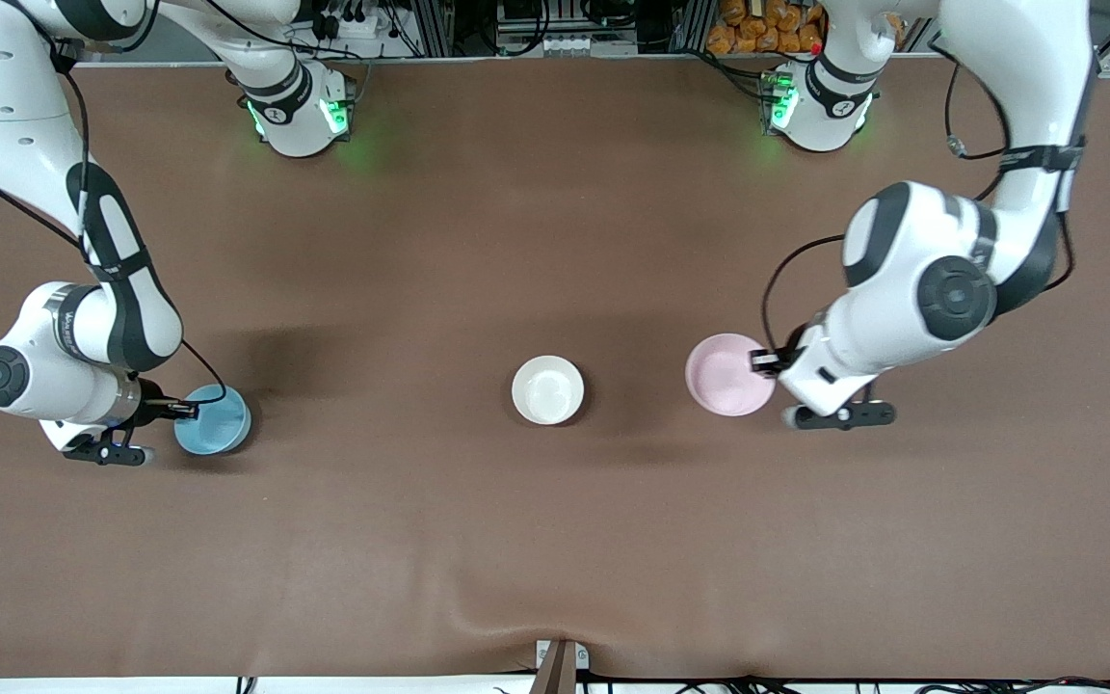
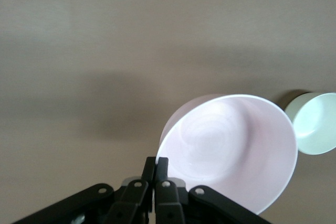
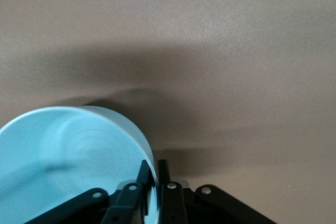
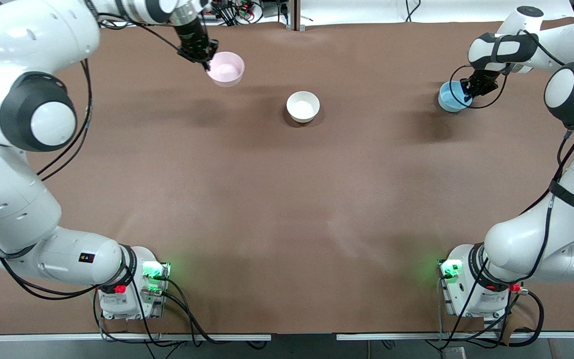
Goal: Stack pink and blue bowls on white bowl
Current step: 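Carry the pink bowl with the left gripper onto the white bowl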
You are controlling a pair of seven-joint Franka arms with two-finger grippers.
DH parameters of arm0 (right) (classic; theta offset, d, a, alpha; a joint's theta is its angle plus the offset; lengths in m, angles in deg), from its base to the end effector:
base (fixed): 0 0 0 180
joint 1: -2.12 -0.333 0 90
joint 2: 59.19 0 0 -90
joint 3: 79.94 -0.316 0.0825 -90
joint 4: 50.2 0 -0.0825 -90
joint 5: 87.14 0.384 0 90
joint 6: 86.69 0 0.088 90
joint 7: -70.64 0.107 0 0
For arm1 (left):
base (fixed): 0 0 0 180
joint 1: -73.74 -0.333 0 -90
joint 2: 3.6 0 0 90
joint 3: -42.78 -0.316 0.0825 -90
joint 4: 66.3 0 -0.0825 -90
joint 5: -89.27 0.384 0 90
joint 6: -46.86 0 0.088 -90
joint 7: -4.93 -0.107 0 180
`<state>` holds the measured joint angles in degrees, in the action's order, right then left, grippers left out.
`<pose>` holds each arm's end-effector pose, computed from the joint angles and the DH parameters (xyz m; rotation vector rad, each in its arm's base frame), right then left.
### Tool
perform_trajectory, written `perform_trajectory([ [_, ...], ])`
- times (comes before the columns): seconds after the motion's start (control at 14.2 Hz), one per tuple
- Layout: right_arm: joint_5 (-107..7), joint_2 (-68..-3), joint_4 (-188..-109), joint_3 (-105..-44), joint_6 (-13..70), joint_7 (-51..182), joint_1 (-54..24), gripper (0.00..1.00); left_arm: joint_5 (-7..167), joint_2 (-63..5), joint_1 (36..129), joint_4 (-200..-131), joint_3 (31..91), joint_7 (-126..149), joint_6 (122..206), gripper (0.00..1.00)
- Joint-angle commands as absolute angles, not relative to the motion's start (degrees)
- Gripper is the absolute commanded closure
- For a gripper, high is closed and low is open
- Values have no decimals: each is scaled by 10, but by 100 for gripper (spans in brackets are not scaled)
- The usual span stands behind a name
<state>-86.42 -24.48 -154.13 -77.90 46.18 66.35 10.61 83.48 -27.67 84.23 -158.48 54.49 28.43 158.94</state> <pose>0.6298 -0.1155 0.1970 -3.1314 0.1765 0.1585 0.6190 -0.2427 0.3848 2.9965 0.1176 -0.1929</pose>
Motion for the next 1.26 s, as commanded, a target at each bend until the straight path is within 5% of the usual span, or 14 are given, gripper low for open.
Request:
perform_trajectory([
  [0.0, -861, -249, -1533, -787, 464, 662, 115, 100, 804, -333, 884, -1514, 541, 337, 1573, 100],
  [0.7, -860, -318, -1514, -790, 440, 660, 111, 100, 770, -424, 992, -1479, 538, 426, 1700, 100],
  [1.19, -860, -364, -1478, -791, 328, 662, 104, 100, 771, -462, 1019, -1476, 535, 438, 1759, 100],
])
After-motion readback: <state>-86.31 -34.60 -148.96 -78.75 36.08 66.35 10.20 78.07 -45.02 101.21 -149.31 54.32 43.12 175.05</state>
